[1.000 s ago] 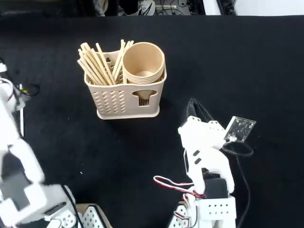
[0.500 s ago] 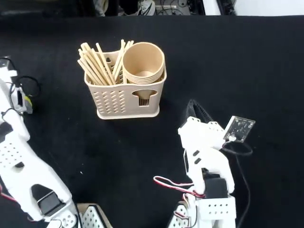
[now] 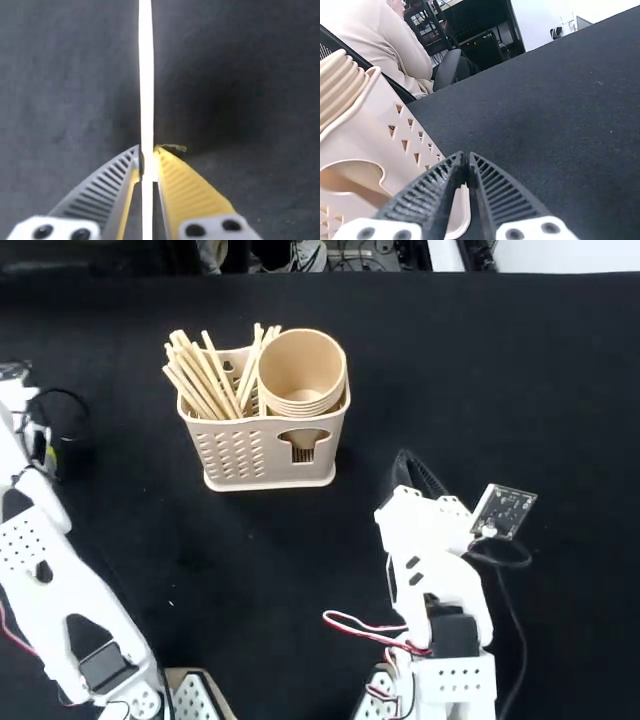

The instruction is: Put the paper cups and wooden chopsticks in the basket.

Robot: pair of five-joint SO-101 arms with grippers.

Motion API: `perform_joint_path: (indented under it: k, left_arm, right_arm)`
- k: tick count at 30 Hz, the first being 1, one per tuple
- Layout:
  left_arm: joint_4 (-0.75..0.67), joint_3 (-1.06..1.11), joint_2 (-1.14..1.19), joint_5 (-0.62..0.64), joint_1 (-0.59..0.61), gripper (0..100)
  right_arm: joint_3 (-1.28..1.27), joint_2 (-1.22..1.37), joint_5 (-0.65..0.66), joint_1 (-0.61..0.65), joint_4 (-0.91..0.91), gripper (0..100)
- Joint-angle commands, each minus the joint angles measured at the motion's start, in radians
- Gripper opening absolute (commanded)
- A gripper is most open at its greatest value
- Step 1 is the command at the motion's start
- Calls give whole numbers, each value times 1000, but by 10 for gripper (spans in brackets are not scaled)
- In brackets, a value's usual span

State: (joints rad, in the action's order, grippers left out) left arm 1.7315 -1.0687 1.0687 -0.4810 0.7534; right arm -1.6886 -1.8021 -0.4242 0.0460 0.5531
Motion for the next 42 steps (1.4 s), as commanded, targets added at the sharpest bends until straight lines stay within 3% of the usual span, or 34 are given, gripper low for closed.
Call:
perform_joint_path:
  k: [1, 7, 10, 18, 23, 29, 36, 42]
  left_arm:
    - [34, 51, -143, 144, 101, 28]
    - [29, 461, -516, 150, 50, 28]
    - [-51, 700, -749, 153, -7, 28]
    - [-534, 1412, -1418, 290, -197, 28]
    - [-836, 1724, -1800, 350, -311, 28]
    - [-1206, 1933, -2139, 457, -450, 29]
    - [-1709, 2028, -2366, 526, -641, 29]
    - [-1780, 2046, -2374, 600, -786, 32]
  right_arm:
    - [4, -56, -3, -15, 2, 15]
    - [4, -56, -3, -15, 2, 15]
    - [4, -56, -3, -15, 3, 15]
    - [4, -64, -2, -15, 54, 12]
    - [4, -64, 31, -15, 58, 12]
    - [4, -56, 169, -15, 69, 11]
    - [4, -64, 180, 14, 94, 11]
    - [4, -62, 180, 17, 94, 11]
